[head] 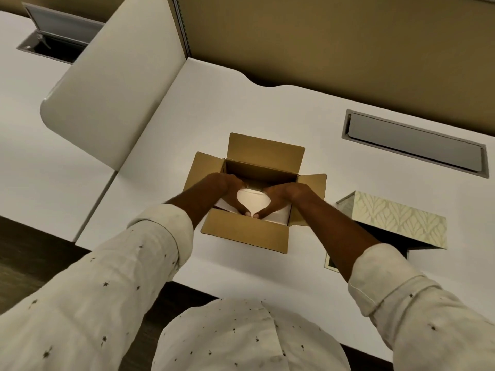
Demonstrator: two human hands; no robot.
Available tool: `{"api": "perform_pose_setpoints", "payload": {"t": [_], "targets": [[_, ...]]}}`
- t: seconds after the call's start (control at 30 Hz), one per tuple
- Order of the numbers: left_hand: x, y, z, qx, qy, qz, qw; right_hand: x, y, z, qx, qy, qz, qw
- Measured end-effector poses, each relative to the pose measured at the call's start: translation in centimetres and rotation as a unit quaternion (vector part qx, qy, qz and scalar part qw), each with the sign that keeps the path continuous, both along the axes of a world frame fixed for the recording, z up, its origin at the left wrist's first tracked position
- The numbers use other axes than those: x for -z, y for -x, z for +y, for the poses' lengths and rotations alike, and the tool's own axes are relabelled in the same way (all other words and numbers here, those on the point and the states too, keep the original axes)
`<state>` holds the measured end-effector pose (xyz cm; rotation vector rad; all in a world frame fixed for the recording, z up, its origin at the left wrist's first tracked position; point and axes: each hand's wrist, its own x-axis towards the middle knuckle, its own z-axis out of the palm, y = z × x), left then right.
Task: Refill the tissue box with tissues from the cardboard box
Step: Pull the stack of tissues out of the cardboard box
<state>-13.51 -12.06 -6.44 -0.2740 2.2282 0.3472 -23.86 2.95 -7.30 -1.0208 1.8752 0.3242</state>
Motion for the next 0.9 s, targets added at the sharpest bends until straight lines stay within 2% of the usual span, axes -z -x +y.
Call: {"api": "perform_pose_setpoints", "payload": {"t": [0.17,0.27,0.57,0.77,0.9], "targets": [[-0.5,0.9,-0.5,0.014,-0.003,-0.040,0.999,0.7,-0.2,-0.2,0.029,-0.009,-0.017,0.999],[-0.5,1.0,-0.1,0.023,-0.005,-0.063,0.998,1.3,-0.4,0.4,0.064,-0.029,-0.061,0.996],[-0.2,0.6,0.6,0.047,-0.019,-0.058,0.997,2.3,-0.7,1.1,0.130,-0.043,-0.148,0.979],[-0.2,0.2,0.4,0.064,-0.044,-0.029,0.997,2.0,-0.3,0.9,0.191,-0.036,-0.198,0.961],[-0.6,-0.4,0.0,0.045,-0.090,0.052,0.994,1.6,-0.4,1.2,0.198,0.012,-0.199,0.960]]}}
